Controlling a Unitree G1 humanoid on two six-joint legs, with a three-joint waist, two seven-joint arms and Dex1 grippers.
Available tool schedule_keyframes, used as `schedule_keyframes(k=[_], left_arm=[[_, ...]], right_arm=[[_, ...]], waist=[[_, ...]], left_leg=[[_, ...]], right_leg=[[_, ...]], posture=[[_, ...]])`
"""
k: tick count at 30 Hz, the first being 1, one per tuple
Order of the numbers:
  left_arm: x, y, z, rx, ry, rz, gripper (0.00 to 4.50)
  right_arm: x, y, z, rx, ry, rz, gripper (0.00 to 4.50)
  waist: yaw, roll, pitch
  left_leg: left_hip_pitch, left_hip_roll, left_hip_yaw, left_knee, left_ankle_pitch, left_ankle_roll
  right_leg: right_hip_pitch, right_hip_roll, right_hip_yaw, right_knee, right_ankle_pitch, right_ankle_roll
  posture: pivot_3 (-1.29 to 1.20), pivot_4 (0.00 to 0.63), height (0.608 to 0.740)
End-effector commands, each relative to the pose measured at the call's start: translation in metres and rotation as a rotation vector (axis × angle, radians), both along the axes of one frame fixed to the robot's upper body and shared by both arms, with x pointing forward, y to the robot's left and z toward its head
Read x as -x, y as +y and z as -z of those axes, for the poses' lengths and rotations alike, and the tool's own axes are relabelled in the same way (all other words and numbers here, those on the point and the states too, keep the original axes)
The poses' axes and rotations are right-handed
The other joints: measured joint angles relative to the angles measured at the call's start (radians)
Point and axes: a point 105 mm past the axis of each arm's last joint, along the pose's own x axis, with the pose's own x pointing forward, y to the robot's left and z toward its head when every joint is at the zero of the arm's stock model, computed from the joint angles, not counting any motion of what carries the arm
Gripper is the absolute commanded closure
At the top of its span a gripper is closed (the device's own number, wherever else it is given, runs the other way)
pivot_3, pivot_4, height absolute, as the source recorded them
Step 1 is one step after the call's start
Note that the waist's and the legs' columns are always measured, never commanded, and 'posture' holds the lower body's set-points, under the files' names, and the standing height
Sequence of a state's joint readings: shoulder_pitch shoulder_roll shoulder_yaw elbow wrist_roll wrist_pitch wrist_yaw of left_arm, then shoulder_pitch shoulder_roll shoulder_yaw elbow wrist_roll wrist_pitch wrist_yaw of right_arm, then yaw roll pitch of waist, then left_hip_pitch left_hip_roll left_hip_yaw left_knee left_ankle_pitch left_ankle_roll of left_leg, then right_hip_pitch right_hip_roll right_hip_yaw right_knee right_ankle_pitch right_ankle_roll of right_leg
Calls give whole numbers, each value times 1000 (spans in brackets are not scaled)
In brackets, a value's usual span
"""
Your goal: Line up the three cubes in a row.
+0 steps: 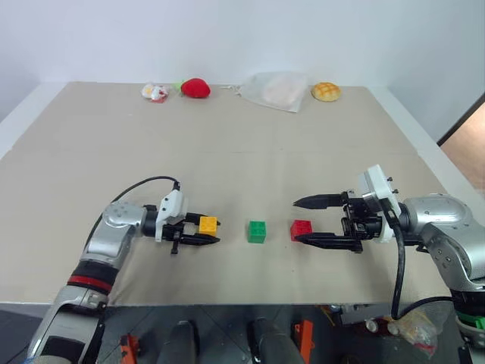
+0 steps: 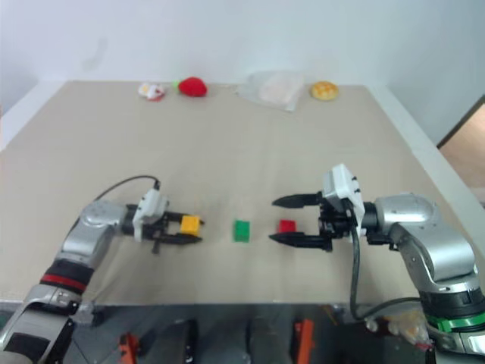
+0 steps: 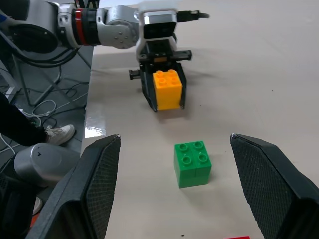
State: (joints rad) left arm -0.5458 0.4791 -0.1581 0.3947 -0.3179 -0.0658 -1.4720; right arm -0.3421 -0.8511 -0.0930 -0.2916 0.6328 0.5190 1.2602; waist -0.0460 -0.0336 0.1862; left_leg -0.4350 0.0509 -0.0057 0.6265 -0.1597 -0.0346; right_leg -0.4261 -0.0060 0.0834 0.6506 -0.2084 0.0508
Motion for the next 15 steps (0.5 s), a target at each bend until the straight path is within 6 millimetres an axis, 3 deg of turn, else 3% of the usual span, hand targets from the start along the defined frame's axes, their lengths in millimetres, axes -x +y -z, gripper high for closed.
schedule_keyframes(k=[1,15], left_arm=[[-3,-5,-5,10,-32,22,3126],[-12,-5,13,-43,-96,-3,3126]], right_arm=[[-1,1,-16,-20,-70,10,845],[-7,4,-17,-37,-85,21,845]], waist=[[0,0,0],[2,0,0]], left_leg=[[0,0,0,0,0,0],[-1,0,0,1,0,0]], right_leg=[[0,0,0,0,0,0],[0,0,0,0,1,0]], posture=[[0,150,739],[0,150,739]])
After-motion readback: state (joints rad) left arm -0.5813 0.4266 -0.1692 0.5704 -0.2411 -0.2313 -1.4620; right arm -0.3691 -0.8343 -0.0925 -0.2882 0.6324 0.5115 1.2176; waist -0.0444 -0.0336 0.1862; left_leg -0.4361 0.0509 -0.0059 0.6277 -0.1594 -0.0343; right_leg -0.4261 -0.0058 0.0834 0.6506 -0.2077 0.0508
